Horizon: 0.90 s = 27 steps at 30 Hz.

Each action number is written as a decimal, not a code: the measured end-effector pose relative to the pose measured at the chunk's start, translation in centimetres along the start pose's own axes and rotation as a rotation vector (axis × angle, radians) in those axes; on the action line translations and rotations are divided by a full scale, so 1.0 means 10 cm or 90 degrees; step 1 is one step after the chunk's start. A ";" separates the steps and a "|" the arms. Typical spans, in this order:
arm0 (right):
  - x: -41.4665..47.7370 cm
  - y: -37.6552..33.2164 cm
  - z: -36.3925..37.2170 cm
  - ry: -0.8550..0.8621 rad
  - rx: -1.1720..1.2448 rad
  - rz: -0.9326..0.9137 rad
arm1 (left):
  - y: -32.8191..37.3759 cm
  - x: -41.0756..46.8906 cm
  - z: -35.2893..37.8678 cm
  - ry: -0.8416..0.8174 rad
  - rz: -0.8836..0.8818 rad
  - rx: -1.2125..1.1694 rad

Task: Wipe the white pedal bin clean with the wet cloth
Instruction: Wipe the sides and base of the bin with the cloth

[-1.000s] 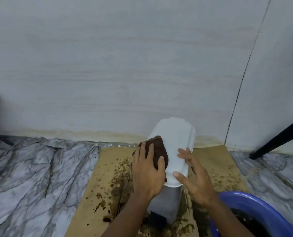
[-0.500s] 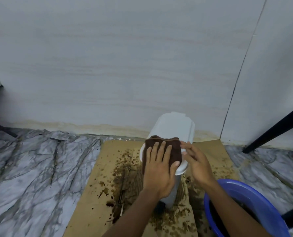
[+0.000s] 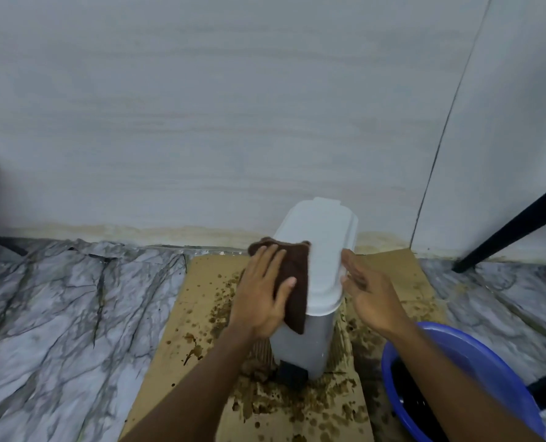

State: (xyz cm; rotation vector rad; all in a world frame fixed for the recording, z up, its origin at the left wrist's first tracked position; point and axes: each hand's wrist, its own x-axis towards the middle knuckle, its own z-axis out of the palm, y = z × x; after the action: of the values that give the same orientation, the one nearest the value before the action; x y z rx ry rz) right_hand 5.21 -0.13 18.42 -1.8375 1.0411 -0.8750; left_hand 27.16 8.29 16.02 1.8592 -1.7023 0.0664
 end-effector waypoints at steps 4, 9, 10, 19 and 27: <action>-0.03 0.04 -0.06 0.021 -0.028 0.011 | 0.29 -0.06 0.18 0.070 -0.059 0.009; -0.04 0.08 -0.15 0.024 -0.079 -0.026 | 0.80 -0.15 0.34 0.017 0.125 0.061; -0.03 0.08 -0.15 0.030 -0.080 -0.023 | 0.79 -0.14 0.33 -0.001 0.168 0.078; -0.03 0.02 -0.11 -0.030 -0.136 -0.011 | -0.18 0.26 -0.34 -0.221 0.110 -0.032; -0.05 0.03 -0.12 -0.020 -0.038 0.021 | -0.10 0.31 -0.32 -0.218 0.210 0.036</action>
State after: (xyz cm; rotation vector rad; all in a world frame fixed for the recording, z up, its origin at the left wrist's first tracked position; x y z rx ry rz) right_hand 3.88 -0.12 18.59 -1.8726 1.0860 -0.8005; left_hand 29.74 7.02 19.49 1.6822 -2.2524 -0.0764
